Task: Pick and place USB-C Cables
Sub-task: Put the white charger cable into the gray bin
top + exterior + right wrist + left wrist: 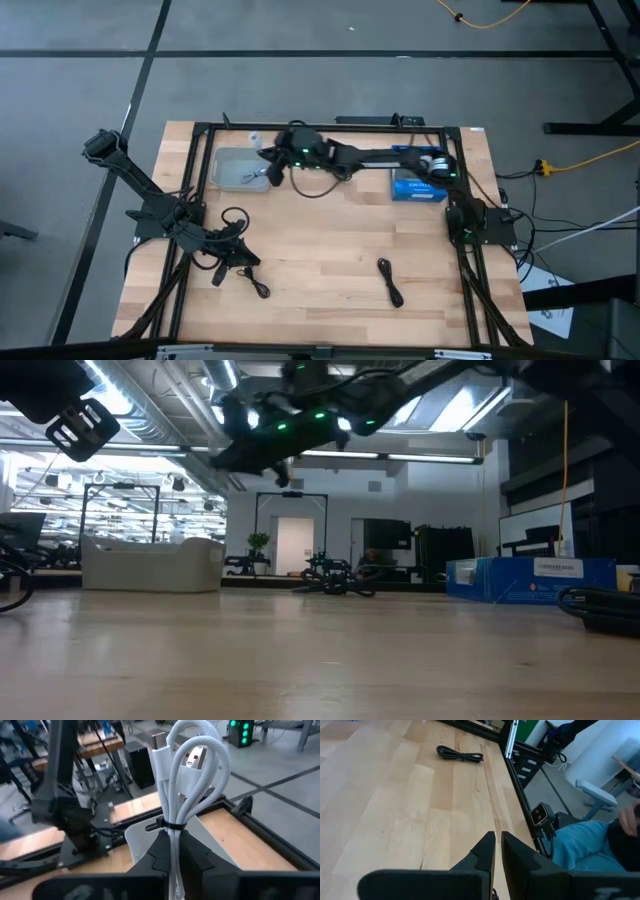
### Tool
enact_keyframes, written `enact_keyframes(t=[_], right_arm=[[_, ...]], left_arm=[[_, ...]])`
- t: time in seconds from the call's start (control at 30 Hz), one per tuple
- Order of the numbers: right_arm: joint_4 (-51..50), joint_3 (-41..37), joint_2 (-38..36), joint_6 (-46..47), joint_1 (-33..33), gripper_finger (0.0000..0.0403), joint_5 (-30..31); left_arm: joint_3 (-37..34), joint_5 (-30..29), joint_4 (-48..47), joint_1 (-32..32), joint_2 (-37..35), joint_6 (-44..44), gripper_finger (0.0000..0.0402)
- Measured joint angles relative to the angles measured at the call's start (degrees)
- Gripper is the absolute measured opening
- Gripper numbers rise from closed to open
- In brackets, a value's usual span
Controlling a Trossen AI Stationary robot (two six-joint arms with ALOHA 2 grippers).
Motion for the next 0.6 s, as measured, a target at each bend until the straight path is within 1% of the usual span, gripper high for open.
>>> enact_keyframes(t=[0.13, 0.27, 0.3, 0.37, 0.43, 0.6], right_arm=[[-5.89, 11.26, 7.29, -0.28, -0.04, 0.002, -3.55], [-11.04, 19.41, 13.12, -0.58, -0.04, 0.002, -4.07], [-12.59, 20.81, 14.21, -0.7, -0.06, 0.0026, -4.07], [-13.63, 22.77, 16.0, -2.1, -0.22, 0.0053, -4.5], [-14.4, 23.92, 16.96, -3.0, -0.37, 0.0091, -5.97], [-14.27, 24.2, 17.11, -0.97, -0.44, 0.0179, -6.61]], left_arm=[[0.0, 1.06, -0.02, 0.0, 0.0, -0.03, 0.0025], [0.0, 1.27, -0.02, 0.0, 0.0, -0.02, 0.0025], [0.0, 1.27, -0.02, 0.0, 0.0, -0.04, 0.0025], [0.0, 1.27, -0.01, 0.0, 0.0, -0.03, 0.0025], [0.0, 1.27, -0.02, 0.0, 0.0, -0.02, 0.0025], [0.0, 1.27, -0.02, 0.0, 0.0, -0.02, 0.0025]])
